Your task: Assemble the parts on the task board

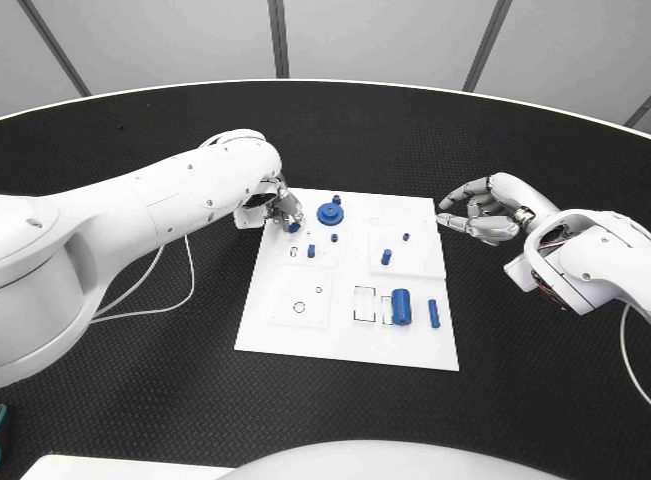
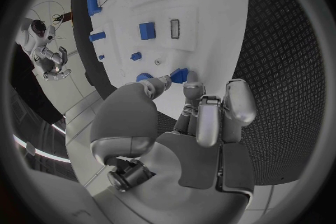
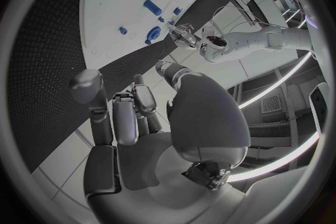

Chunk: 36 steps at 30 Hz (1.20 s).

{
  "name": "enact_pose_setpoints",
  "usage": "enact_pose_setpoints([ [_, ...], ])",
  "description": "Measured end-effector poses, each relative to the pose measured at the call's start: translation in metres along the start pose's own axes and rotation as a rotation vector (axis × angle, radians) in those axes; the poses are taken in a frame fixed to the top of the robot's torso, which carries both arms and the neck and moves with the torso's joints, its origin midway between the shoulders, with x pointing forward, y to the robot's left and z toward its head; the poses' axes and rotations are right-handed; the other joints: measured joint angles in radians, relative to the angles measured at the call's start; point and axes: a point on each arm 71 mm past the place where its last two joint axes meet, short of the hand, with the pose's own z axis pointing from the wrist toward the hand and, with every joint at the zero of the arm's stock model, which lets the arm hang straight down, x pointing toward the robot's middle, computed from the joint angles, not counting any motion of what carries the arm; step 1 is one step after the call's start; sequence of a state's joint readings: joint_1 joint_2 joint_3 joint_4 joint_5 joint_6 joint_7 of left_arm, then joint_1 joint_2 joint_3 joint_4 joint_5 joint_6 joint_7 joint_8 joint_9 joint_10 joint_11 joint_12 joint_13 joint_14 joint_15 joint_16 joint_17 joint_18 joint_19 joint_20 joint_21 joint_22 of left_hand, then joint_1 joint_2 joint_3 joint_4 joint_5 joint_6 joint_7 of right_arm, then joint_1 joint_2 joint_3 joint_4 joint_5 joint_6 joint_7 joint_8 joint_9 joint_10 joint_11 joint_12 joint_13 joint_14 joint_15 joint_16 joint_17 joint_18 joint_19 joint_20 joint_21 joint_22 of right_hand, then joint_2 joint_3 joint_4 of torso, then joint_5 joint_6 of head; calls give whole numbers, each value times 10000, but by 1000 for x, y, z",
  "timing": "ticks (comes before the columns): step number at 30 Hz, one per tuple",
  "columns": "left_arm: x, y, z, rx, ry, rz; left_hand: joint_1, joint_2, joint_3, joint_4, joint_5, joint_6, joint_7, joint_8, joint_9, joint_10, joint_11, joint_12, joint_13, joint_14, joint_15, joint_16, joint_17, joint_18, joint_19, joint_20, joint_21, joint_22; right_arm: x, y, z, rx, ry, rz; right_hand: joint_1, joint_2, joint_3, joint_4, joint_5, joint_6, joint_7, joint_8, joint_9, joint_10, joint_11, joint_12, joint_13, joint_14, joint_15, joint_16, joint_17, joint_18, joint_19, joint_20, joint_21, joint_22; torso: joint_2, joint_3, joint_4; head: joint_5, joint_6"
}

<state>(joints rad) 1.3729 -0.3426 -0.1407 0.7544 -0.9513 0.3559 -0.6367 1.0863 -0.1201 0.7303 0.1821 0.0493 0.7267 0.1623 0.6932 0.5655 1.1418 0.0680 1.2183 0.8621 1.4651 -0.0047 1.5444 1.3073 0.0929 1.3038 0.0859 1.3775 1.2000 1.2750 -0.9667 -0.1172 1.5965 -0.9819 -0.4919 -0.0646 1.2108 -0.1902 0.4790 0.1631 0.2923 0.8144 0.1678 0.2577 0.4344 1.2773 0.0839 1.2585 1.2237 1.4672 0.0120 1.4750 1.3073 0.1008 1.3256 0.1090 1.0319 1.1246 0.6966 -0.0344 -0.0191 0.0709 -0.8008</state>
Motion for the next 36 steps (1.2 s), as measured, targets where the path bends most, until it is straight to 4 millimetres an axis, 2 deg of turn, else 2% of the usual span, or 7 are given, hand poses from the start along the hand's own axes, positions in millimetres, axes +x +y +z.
enact_pose_setpoints([
  [14,1,3,0,29,178,-105,5,5,183,-71,22,-71,75,1,1,106,106,259,257,26,122,0,0,0,-33,108,53,42,0,-3,0,58,-32,-18,0,0,0,0,5,0,0,0,1,0,0,0,1,0,0,0,0,0,0,0,0,1,0,3,-5,23,6],
  [23,2,6,-1,107,407,-237,2,3,389,-139,22,-158,165,1,-4,34,178,354,257,-3,180,0,0,0,-40,184,53,46,0,-5,1,93,-48,-30,0,0,0,0,49,0,0,0,1,0,0,0,17,0,0,0,0,0,0,0,0,2,0,4,-3,36,3],
  [27,2,8,-1,146,490,-272,-3,-2,471,-217,26,-195,203,0,-70,-58,270,365,181,16,232,0,0,0,-82,226,53,46,-1,-6,1,112,-63,-38,0,0,0,0,50,0,0,0,1,0,0,0,17,0,0,0,0,0,0,0,0,2,0,4,-6,38,9],
  [33,1,10,-2,170,514,-308,-88,-10,473,-220,89,-211,221,0,-88,-58,270,365,171,12,236,0,0,-1,-89,232,53,45,-1,-7,1,132,-81,-45,0,0,0,0,49,0,0,0,1,0,0,0,16,0,0,0,0,0,0,0,0,2,5,4,-6,39,21],
  [35,1,10,-2,174,514,-318,-173,-93,623,-371,325,-211,223,1,-152,-91,302,442,171,18,303,0,0,0,-89,305,53,40,-1,-7,1,136,-85,-46,0,0,0,0,50,0,0,0,1,0,0,0,16,0,0,0,5,0,0,0,0,2,7,5,-6,39,27],
  [36,1,11,-2,176,513,-323,-266,-105,622,-372,572,-209,224,0,-152,-119,331,443,151,18,304,0,0,0,-89,306,53,39,-1,-7,1,138,-87,-47,0,0,0,0,49,0,0,0,1,0,0,0,16,0,0,0,7,0,0,0,0,2,9,5,-6,39,28],
])
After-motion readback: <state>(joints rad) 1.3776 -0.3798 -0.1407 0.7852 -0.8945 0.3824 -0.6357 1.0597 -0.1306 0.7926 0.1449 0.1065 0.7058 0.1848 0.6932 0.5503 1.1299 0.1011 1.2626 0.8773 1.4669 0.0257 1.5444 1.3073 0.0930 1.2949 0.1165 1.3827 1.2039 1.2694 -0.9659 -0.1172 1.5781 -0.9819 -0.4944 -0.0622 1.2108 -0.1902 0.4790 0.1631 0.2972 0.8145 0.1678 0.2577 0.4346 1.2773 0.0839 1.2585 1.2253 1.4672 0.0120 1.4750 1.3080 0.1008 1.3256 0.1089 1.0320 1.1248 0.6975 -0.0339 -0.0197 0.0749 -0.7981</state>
